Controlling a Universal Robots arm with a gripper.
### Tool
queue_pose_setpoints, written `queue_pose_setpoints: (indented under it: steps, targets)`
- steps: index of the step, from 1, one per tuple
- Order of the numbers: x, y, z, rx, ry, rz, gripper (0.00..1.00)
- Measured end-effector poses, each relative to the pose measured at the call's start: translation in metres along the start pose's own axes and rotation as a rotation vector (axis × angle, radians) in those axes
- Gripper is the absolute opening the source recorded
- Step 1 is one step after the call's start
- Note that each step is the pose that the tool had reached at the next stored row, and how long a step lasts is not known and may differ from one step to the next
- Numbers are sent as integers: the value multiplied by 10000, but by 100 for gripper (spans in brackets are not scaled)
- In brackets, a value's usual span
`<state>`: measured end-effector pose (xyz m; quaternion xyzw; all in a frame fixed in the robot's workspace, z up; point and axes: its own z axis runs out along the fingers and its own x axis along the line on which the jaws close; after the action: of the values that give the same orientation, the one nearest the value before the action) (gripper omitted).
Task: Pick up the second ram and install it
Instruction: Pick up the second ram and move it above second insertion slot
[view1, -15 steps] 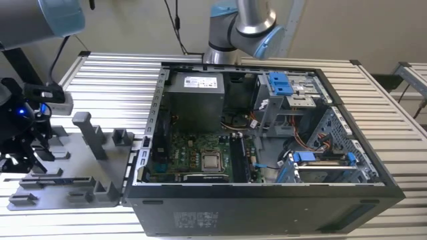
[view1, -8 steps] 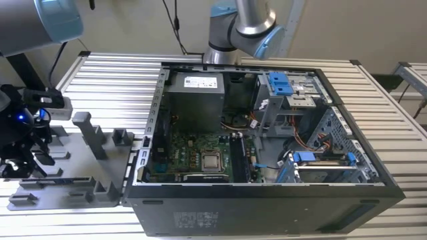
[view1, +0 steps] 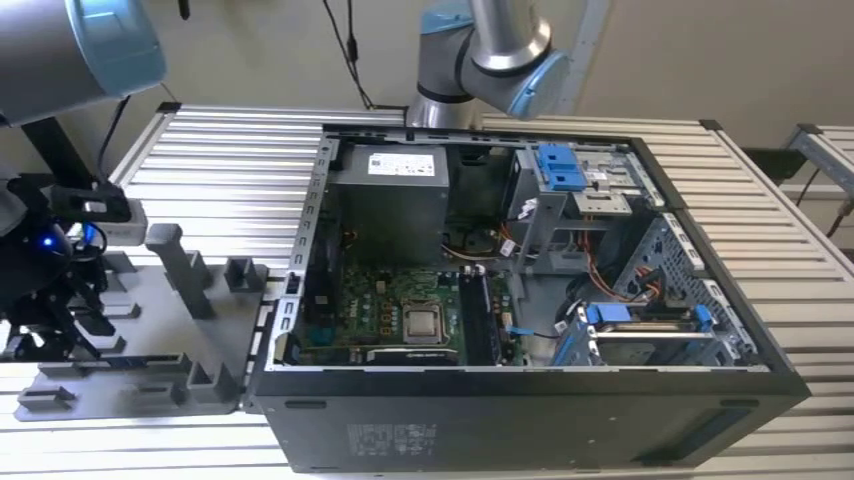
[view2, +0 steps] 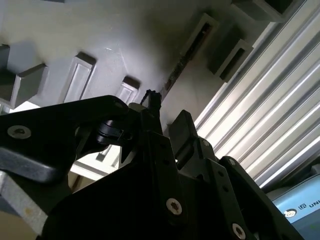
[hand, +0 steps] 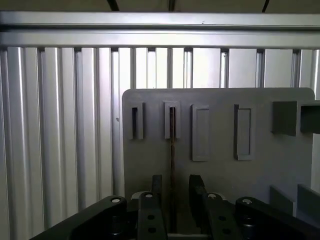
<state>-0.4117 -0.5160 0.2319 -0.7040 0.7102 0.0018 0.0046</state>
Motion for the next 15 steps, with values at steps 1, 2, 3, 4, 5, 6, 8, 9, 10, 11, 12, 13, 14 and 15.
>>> queue_pose_setpoints:
  steps: [1,2,3,4,5,6,8,9,10,11,12,13,14,15]
  targets:
    - [0,4,16,4,0,0,36]
    - [0,8,31,5,2,0,36]
    - [0,12,46,6,2,-1,36]
    - [1,17,61,7,2,-1,36]
    - [1,22,79,10,2,-2,36]
    - [1,24,97,15,2,-5,36]
    - [2,25,130,27,5,-28,36]
    - [1,26,144,38,7,-43,36]
    - [2,26,159,49,9,-56,36]
    - [2,26,174,60,10,-62,36]
    - [2,26,189,70,11,-68,36]
    - [2,26,203,82,13,-75,36]
    - [2,26,218,97,15,-82,36]
    - [2,27,231,113,18,-88,36]
